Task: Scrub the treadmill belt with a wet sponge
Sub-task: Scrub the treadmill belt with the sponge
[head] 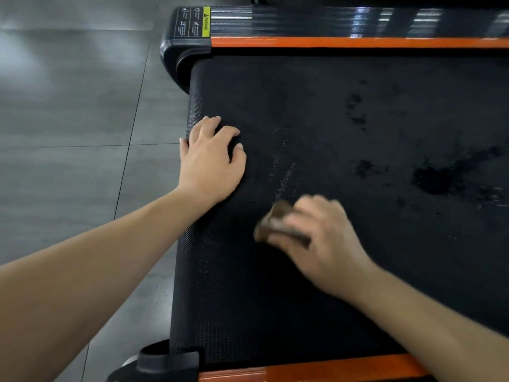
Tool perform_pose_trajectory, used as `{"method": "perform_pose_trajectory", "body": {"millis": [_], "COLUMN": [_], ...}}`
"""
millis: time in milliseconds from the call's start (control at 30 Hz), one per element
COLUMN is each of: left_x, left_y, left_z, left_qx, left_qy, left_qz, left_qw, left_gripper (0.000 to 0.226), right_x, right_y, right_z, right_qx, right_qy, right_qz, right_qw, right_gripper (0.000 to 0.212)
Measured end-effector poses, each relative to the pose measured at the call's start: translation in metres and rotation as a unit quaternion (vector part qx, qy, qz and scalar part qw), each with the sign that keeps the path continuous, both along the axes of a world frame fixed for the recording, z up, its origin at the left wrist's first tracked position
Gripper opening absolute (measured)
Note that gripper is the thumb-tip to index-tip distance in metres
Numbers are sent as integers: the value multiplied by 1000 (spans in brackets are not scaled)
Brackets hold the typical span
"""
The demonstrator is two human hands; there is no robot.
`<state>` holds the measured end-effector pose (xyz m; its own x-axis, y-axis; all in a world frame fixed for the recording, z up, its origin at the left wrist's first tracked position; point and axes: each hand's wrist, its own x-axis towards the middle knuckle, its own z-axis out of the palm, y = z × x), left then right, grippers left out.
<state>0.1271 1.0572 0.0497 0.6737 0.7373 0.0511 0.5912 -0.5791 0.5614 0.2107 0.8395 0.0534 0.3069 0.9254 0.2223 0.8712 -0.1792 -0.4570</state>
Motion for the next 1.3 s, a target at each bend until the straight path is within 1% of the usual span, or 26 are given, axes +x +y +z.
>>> {"method": "perform_pose_trajectory", "body": {"millis": [67, 100, 167, 200, 233, 267, 333, 400, 433, 467, 500, 567, 600, 633, 700, 767, 833, 933, 967, 1000, 1100, 1167, 1200, 1267, 1300], "left_x": [0, 0, -1, -2, -3, -6, -14, -24, -29, -33, -36, -37, -37, -36, -36, -36, -36, -36, -36, -36, -37, -36, -36, -36, -36], "left_y": [0, -1, -2, -4, -7, -11, -26, -43, -50, -56, -59, -61, -61, -61, -62, -64, -64, -65, -65, -66, -66, -67, -67, -67, -67], "left_z": [0, -1, 0, 0, 1, 2, 2, 1, -1, -3, -4, -7, -8, -8, -8, -9, -8, -7, -7, -7, -7, -6, -6, -6, -6], "left_qx": [9, 14, 22, 23, 22, 22, 30, 46, 54, 64, 75, 94, 100, 104, 106, 106, 107, 106, 105, 105, 105, 102, 101, 99, 95], "left_qy": [4, 8, 17, 27, 40, 55, 90, 122, 134, 143, 148, 151, 151, 151, 150, 152, 154, 161, 162, 161, 161, 161, 162, 163, 163], "left_qz": [-4, -5, -11, -15, -19, -25, -46, -70, -78, -83, -86, -88, -87, -85, -84, -86, -84, -82, -83, -83, -81, -79, -78, -75, -74], "left_qw": [1000, 1000, 1000, 999, 999, 998, 994, 989, 986, 984, 982, 980, 980, 979, 979, 979, 979, 978, 978, 978, 978, 978, 979, 979, 979], "left_gripper": [37, 37, 39, 41, 44, 47, 53, 58, 60, 62, 63, 63, 63, 63, 63, 62, 62, 63, 63, 63, 62, 62, 62, 62, 61], "right_x": [-1, 9, 33, 40, 40, 33, 5, -12, -10, -2, 7, 22, 22, 15, -10, -25, -13, 9, 10, 7, -14, -9, -1, 17, 25], "right_y": [-12, -9, 4, 8, 8, 3, -20, -42, -47, -47, -43, -34, -33, -37, -56, -76, -76, -66, -69, -75, -103, -111, -110, -106, -107], "right_z": [0, -1, 0, 0, 0, 1, 3, 6, 6, 6, 5, 3, 2, 3, 6, 10, 14, 14, 15, 16, 21, 24, 23, 20, 19], "right_qx": [-15, -14, 5, 11, 14, 14, -6, -43, -53, -52, -42, -1, 7, 4, -33, -70, -90, -69, -64, -72, -136, -153, -145, -104, -93], "right_qy": [0, -11, -37, -31, -18, -11, 6, 35, 35, 24, 11, -5, 2, 8, 32, 60, 74, 40, 33, 34, 83, 94, 82, 57, 60], "right_qz": [47, 41, -34, -79, -106, -103, -20, 70, 90, 87, 62, -24, -52, -52, 31, 118, 123, 51, 41, 52, 154, 177, 163, 93, 60], "right_qw": [999, 999, 999, 996, 994, 995, 1000, 996, 994, 995, 997, 1000, 999, 999, 998, 989, 986, 995, 997, 995, 975, 968, 973, 989, 992], "right_gripper": [31, 31, 35, 37, 38, 36, 29, 26, 27, 27, 26, 27, 28, 30, 29, 27, 26, 24, 24, 25, 28, 26, 26, 25, 25]}}
